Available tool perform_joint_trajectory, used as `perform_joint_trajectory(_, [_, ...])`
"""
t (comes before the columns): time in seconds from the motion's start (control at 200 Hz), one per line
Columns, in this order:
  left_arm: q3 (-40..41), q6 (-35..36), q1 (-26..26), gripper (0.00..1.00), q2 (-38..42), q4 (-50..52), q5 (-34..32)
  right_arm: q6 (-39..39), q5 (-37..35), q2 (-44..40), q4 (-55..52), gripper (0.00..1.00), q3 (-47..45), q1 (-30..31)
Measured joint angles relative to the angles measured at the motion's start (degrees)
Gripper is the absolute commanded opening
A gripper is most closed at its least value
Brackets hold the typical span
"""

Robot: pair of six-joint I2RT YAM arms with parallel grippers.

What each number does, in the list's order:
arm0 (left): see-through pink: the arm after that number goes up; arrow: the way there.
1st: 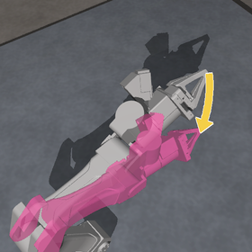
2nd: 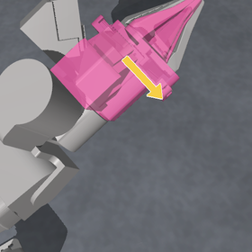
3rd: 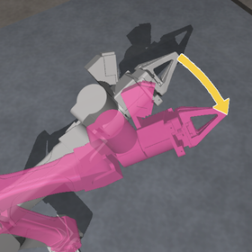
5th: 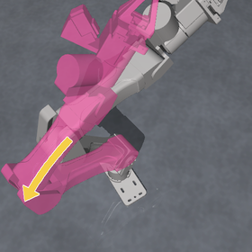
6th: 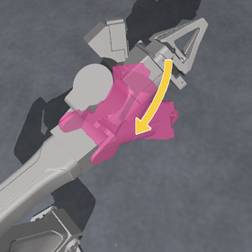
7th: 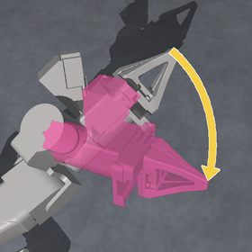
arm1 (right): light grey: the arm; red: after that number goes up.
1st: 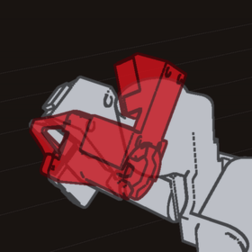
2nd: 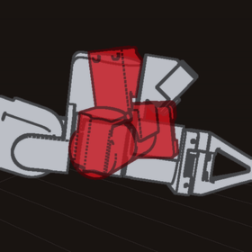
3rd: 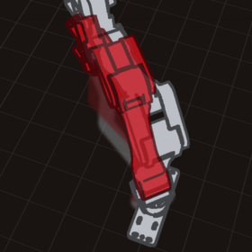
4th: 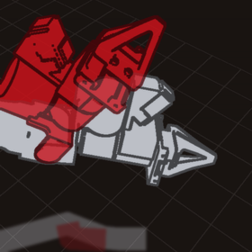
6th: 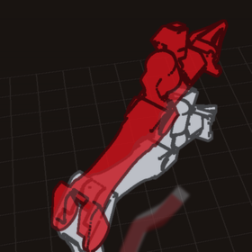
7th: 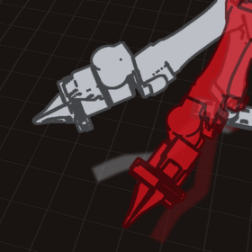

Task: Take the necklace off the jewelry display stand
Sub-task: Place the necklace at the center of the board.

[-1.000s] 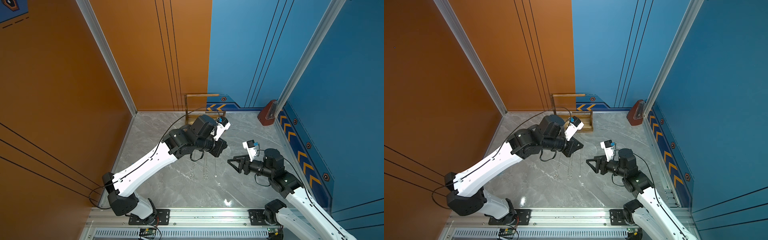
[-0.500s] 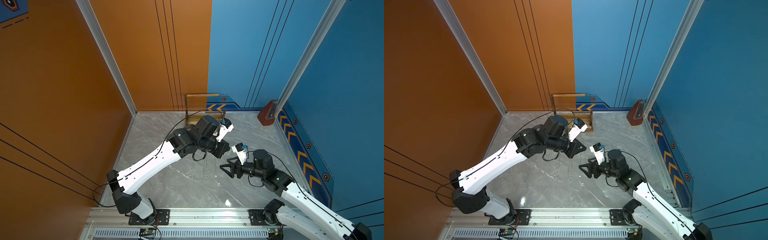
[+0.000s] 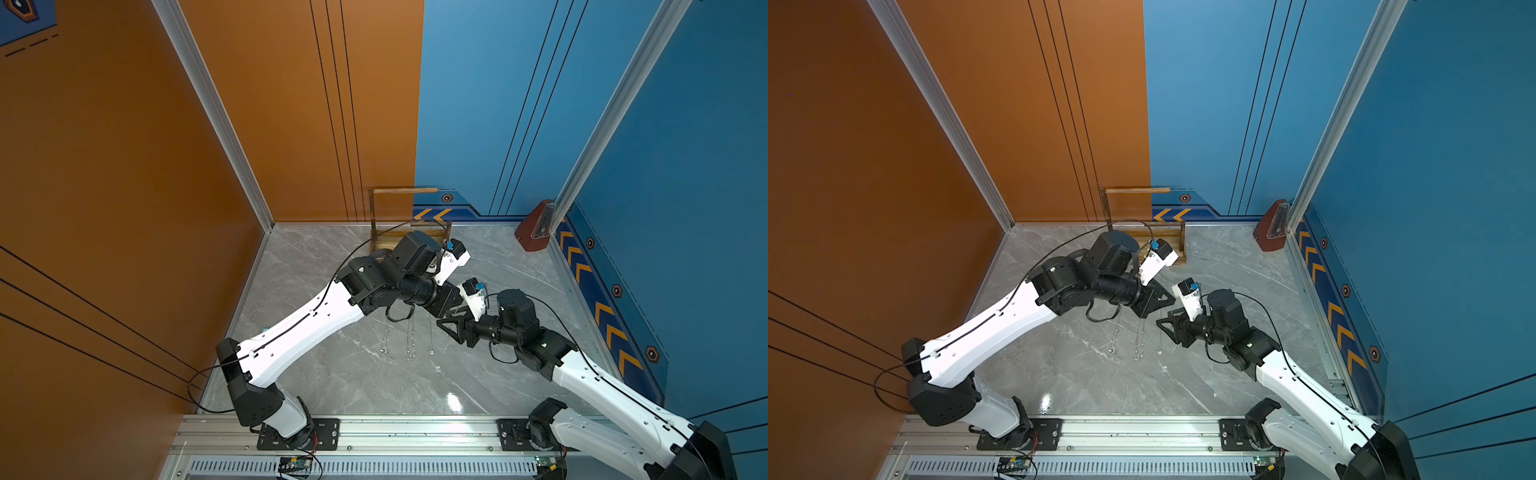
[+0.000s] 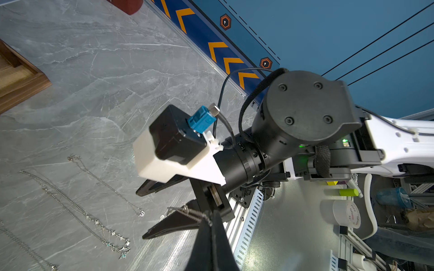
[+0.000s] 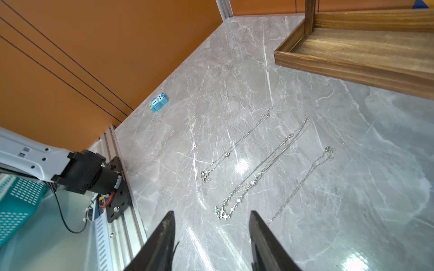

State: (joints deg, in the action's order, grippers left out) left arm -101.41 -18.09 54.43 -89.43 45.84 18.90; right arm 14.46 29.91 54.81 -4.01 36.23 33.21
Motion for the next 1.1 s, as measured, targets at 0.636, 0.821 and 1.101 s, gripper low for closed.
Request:
perform_joint_trajectory(0.636, [0.0,-0.3,-0.5,0.00,-3.7,0.0,0.7,4.3,0.2,-0.5,-4.3,0.04,0.1,-1.1])
perform_joint_trajectory(0.821, [0.0,-0.6,0.3,0.00,-7.0,-0.1,-0.9,7.1,-0.2,-0.7,-8.9,0.01,0.0,-1.4])
perform_joint_trajectory(1.101, [-0.8,-1.6,1.8,0.00,-11.3,-0.6,-3.3,12.4,-1.0,-2.0,-15.0,0.03,-2.2,-2.9])
